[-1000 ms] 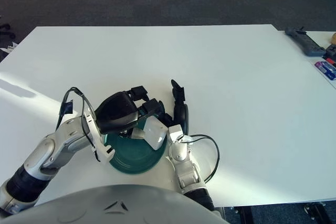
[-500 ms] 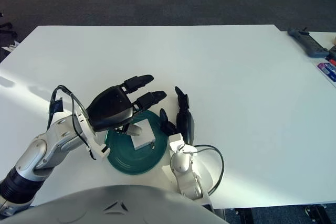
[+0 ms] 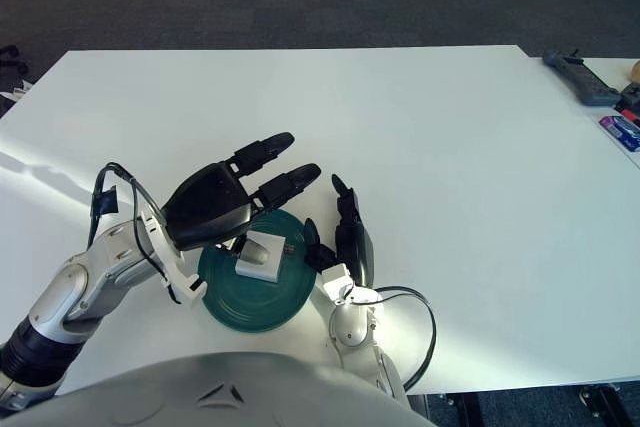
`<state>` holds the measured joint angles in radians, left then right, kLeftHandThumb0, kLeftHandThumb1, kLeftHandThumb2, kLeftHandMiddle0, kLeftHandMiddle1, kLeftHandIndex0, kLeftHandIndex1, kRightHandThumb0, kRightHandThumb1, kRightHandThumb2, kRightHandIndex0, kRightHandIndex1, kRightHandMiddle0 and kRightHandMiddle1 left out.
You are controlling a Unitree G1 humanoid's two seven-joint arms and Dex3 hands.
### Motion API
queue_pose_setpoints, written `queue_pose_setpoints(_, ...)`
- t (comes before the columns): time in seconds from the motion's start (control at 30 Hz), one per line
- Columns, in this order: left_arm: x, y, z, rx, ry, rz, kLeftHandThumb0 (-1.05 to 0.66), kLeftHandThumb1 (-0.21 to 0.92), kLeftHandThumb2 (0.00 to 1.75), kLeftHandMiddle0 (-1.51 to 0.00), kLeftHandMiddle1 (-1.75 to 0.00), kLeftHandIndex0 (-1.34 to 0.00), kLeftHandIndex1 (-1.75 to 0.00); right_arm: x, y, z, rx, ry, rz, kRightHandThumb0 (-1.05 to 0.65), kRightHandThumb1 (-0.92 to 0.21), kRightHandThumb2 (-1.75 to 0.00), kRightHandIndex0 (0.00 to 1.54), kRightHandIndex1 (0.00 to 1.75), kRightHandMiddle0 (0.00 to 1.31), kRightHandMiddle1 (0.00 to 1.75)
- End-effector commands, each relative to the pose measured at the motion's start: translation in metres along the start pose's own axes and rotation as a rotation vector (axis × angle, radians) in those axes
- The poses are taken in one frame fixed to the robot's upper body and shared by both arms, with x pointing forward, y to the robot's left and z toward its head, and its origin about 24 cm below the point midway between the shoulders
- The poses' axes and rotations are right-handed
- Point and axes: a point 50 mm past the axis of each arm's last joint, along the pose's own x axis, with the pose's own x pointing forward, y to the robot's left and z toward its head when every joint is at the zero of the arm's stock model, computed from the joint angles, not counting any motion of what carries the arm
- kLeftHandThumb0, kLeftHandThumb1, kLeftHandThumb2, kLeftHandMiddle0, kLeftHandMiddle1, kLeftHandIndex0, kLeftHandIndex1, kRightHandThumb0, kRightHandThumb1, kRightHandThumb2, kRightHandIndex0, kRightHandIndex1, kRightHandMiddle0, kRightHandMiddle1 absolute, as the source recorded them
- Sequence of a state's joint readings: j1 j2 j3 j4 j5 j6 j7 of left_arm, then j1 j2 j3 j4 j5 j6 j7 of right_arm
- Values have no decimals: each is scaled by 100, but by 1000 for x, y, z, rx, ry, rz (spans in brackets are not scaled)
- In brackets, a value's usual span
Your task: Put the charger into the plate.
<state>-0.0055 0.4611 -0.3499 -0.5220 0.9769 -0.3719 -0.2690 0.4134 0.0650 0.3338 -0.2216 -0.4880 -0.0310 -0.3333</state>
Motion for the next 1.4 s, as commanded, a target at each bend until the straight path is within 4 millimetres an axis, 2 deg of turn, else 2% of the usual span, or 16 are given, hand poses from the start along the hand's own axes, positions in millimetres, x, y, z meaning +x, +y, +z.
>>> queue_pose_setpoints(0.0,-2,3,-3,-5,23,10,-105,92,57,0,0,0,0,1,-1,5,28,-13,-3,-92,-92,-102,23,0,0,34)
queue_pose_setpoints(0.37,-4,9,-9,-53,132,27,-105,92,64,0,0,-1,-1,-6,4,19,186,22,50,-94,-92,-100,18,0,0,30)
queue_pose_setpoints(0.43,-8,9,-12,-168,261,77,-105,92,66,0,0,-3,-1,-6,4,19,174,17,55,-94,-92,-99,17,0,0,29)
queue_pose_setpoints(0.5,-11,8,-14,-261,357,117,-105,92,66,-4,0,-3,-21,-7,3,20,160,13,56,-96,-92,-97,19,1,0,33)
queue_pose_setpoints(0.53,-13,7,-15,-306,401,142,-105,92,66,-4,0,-2,-25,-7,3,19,150,13,55,-96,-92,-96,19,1,0,34)
queue_pose_setpoints(0.6,-20,1,-18,-405,503,214,-105,92,63,-12,-1,-1,-53,-5,2,18,126,12,51,-97,-92,-94,22,2,0,37)
queue_pose_setpoints(0.7,-33,-16,-27,-548,645,306,-105,92,59,-22,-3,-1,-81,5,12,-11,99,76,57,-98,-92,-90,25,3,0,40)
queue_pose_setpoints(0.77,-38,-24,-29,-687,718,372,-105,92,59,-26,-3,-2,-89,14,40,-56,139,222,82,-98,-92,-88,26,3,0,42)
queue_pose_setpoints(0.8,-40,-26,-29,-737,740,394,-105,92,58,-27,-4,-3,-93,14,49,-69,159,273,86,-98,-92,-87,26,3,0,43)
queue_pose_setpoints(0.87,-45,-30,-32,-1025,808,503,-105,92,55,-32,-5,-5,-97,19,44,-94,223,369,75,-98,-92,-86,24,2,0,45)
queue_pose_setpoints(0.93,-51,-35,-38,-1227,837,594,-103,92,51,-37,-8,-6,-99,20,38,-100,259,374,58,-97,-92,-85,22,1,0,45)
queue_pose_setpoints(0.97,-59,-38,-47,-1298,854,662,-103,92,50,-38,-8,-7,-100,19,36,-97,261,343,56,-97,-92,-84,21,1,0,45)
queue_pose_setpoints(1.07,-73,-43,-60,-1408,871,802,-96,92,49,-43,-11,-9,-101,16,34,-92,259,286,58,-95,-92,-84,18,0,0,42)
queue_pose_setpoints(1.2,-95,-63,-60,-1557,890,975,-92,92,53,-48,-16,-13,-103,13,26,-94,242,246,52,-94,-92,-85,17,0,0,39)
queue_pose_setpoints(1.3,-103,-72,-58,-1609,906,1007,-90,92,57,-40,-45,-17,-107,14,29,-94,238,241,49,-94,-92,-87,16,0,0,37)
queue_pose_setpoints(1.37,-106,-78,-56,-1641,920,1025,-90,92,58,-39,-54,-20,-109,15,30,-95,244,240,47,-95,-92,-88,15,0,0,37)
